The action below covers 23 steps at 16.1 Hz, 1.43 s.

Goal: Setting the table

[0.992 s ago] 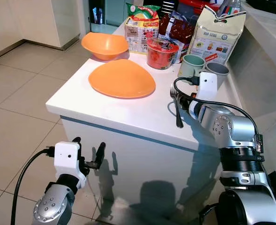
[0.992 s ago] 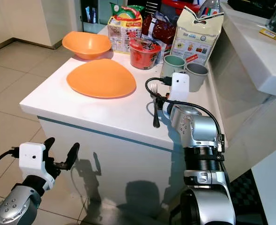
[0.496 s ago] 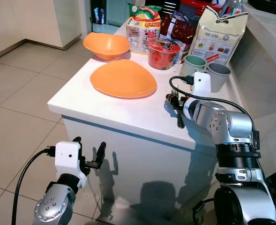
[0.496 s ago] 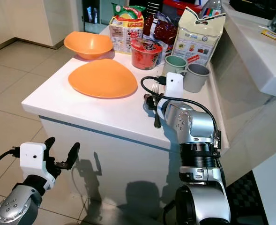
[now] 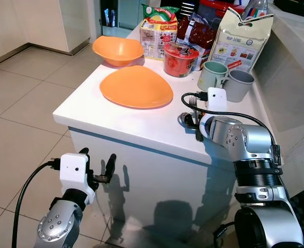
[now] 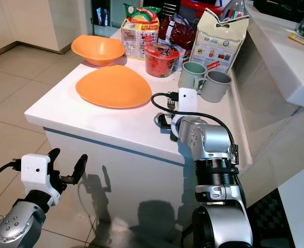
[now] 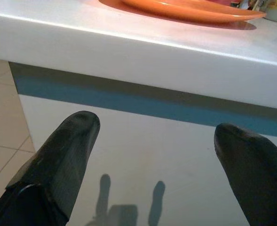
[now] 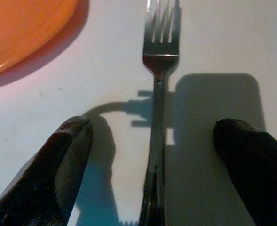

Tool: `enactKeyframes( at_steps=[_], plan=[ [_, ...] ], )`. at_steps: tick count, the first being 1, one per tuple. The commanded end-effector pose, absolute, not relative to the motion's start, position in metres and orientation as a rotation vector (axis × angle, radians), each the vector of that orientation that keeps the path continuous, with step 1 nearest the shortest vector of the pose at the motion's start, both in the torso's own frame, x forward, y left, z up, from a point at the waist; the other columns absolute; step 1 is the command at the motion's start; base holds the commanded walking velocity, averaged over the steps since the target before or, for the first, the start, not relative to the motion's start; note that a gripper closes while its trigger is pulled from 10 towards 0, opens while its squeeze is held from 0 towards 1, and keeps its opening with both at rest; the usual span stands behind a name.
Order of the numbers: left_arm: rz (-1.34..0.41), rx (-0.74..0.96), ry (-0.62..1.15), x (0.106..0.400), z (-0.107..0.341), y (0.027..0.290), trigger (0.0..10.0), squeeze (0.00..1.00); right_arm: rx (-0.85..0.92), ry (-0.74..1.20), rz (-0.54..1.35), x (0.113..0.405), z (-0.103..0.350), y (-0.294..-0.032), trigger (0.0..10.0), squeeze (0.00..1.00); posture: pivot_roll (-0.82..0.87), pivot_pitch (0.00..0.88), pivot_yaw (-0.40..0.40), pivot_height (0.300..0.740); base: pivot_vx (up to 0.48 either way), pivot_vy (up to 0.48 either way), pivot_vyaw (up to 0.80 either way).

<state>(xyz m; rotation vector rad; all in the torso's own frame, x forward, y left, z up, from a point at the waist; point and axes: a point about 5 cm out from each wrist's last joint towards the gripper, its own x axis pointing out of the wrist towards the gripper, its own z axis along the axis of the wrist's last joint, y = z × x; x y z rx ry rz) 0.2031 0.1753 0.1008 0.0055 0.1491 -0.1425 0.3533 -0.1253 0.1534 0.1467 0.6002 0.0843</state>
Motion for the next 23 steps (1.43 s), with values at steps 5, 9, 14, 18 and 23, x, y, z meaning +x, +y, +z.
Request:
enactKeyframes(
  at_steps=[5, 9, 14, 18, 23],
  plan=[
    [-0.129, 0.009, 0.148, 0.203, 0.100, 0.176, 10.0, 0.00, 0.127, 0.673, 0.011, 0.350, 0.136, -0.135, 10.0, 0.00, 0.17, 0.000, -0.141, 0.740, 0.000, 0.000, 0.00],
    [-0.125, 0.012, 0.145, 0.203, 0.100, 0.177, 10.0, 0.00, 0.147, 0.640, 0.061, 0.352, 0.146, -0.119, 10.0, 0.00, 0.17, 0.000, -0.147, 0.740, 0.000, 0.000, 0.00],
    [-0.118, 0.015, 0.143, 0.202, 0.101, 0.177, 10.0, 0.00, 0.163, 0.645, 0.117, 0.349, 0.146, -0.103, 10.0, 0.00, 0.19, 0.000, -0.150, 0.740, 0.000, 0.000, 0.00],
    [-0.115, 0.021, 0.141, 0.202, 0.102, 0.179, 10.0, 0.00, 0.155, 0.598, 0.139, 0.355, 0.152, -0.096, 10.0, 0.00, 0.19, 0.000, -0.150, 0.740, 0.000, 0.000, 0.00],
    [-0.115, 0.023, 0.135, 0.206, 0.104, 0.177, 10.0, 0.00, 0.148, 0.468, 0.072, 0.385, 0.172, -0.105, 10.0, 0.00, 0.19, 0.000, -0.151, 0.740, 0.000, 0.000, 0.00]
  ],
)
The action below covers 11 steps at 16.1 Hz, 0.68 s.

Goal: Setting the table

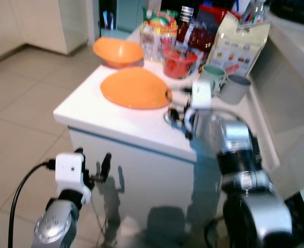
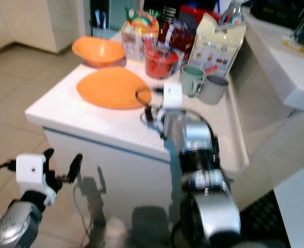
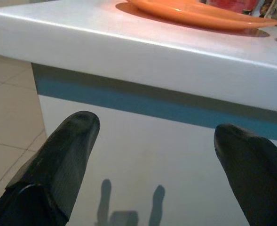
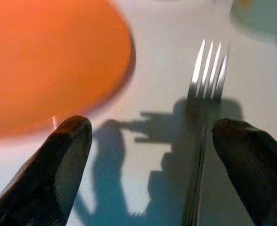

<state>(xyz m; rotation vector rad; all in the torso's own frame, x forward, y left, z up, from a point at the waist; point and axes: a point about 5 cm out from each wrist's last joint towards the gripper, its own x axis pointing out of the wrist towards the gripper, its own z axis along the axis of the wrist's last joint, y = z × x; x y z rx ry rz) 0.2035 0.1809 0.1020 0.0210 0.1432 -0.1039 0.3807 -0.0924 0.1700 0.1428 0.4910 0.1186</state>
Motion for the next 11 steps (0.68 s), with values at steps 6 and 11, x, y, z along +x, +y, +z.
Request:
enactKeyframes(
  at_steps=[6, 11],
  plan=[
    [-0.114, 0.025, 0.130, 0.208, 0.104, 0.177, 10.0, 0.00, 0.135, 0.425, 0.038, 0.395, 0.180, -0.112, 10.0, 0.00, 0.19, 0.000, -0.151, 0.740, 0.000, 0.000, 0.00],
    [-0.107, 0.026, 0.126, 0.206, 0.105, 0.179, 10.0, 0.00, 0.100, 0.450, -0.006, 0.398, 0.163, -0.121, 10.0, 0.00, 0.20, 0.000, -0.156, 0.740, 0.000, 0.000, 0.00]
  ],
)
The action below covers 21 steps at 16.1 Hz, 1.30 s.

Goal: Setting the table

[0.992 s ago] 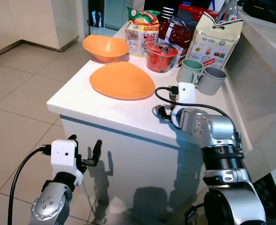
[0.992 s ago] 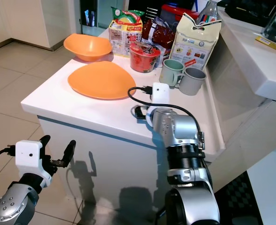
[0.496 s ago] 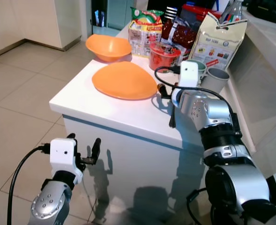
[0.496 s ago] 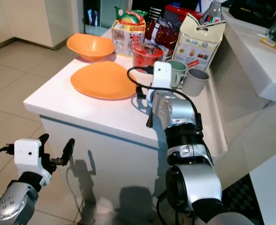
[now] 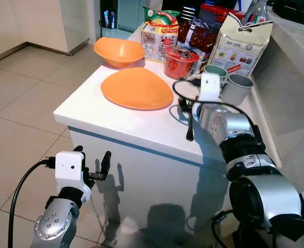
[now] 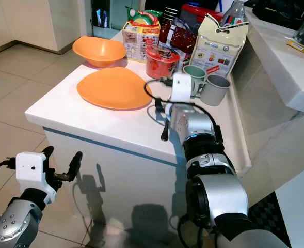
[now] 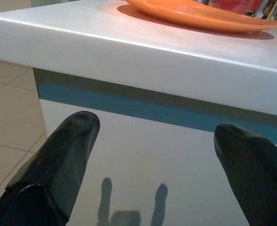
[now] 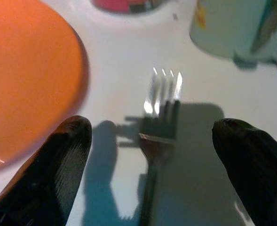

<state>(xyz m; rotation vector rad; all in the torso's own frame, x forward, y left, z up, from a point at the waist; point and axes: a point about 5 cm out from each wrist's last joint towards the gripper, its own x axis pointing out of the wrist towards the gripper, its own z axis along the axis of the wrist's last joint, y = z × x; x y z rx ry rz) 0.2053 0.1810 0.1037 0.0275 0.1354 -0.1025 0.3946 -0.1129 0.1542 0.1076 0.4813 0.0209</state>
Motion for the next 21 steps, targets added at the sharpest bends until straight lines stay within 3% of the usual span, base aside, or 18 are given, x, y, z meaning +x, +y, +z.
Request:
enactKeyframes(
  at_steps=[1, 21],
  plan=[
    [-0.107, 0.025, 0.126, 0.206, 0.105, 0.179, 10.0, 0.00, 0.096, 0.457, -0.011, 0.399, 0.161, -0.122, 10.0, 0.00, 0.20, 0.000, -0.156, 0.740, 0.000, 0.000, 0.00],
    [-0.150, 0.031, 0.105, 0.221, 0.104, 0.173, 10.0, 0.00, 0.112, 0.622, -0.080, 0.383, 0.129, -0.134, 10.0, 0.00, 0.16, 0.000, -0.143, 0.740, 0.000, 0.000, 0.00]
  ],
)
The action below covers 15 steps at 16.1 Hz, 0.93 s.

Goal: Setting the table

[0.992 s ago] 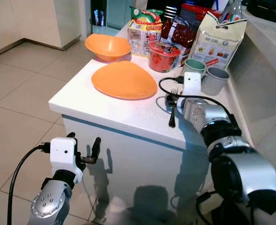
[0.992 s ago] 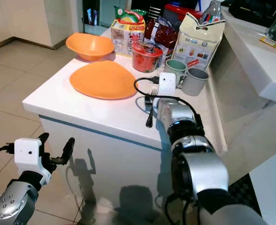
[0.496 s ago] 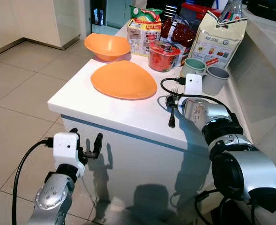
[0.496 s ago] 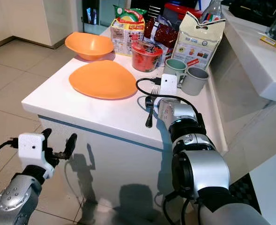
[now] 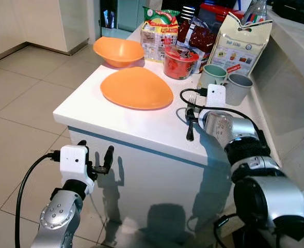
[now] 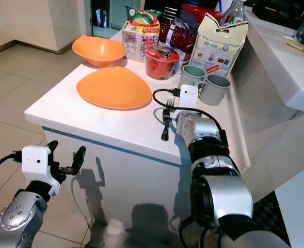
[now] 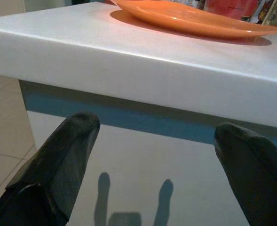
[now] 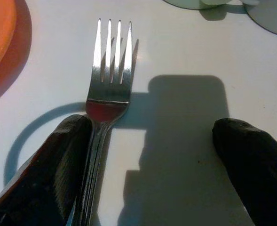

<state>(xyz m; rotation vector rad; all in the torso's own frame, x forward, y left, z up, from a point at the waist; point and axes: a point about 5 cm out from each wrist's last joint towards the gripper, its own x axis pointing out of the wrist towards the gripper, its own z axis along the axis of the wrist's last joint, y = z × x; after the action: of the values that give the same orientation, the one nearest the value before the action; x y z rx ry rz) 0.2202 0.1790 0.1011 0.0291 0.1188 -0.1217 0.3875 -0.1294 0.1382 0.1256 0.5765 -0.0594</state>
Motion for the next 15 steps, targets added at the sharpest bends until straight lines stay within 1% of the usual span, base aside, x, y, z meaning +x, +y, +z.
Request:
enactKeyframes(
  at_steps=[1, 9, 15],
  plan=[
    [-0.148, 0.033, 0.105, 0.220, 0.104, 0.174, 10.0, 0.00, 0.112, 0.623, -0.080, 0.382, 0.129, -0.134, 10.0, 0.00, 0.16, 0.000, -0.143, 0.740, 0.000, 0.000, 0.00],
    [-0.149, 0.036, 0.106, 0.221, 0.106, 0.175, 10.0, 0.00, 0.089, 0.618, -0.070, 0.368, 0.130, -0.129, 10.0, 0.00, 0.15, 0.000, -0.142, 0.740, 0.000, 0.000, 0.00],
    [-0.148, 0.036, 0.106, 0.221, 0.106, 0.174, 10.0, 0.00, 0.088, 0.618, -0.073, 0.364, 0.130, -0.128, 10.0, 0.00, 0.15, 0.000, -0.143, 0.740, 0.000, 0.000, 0.00]
  ],
)
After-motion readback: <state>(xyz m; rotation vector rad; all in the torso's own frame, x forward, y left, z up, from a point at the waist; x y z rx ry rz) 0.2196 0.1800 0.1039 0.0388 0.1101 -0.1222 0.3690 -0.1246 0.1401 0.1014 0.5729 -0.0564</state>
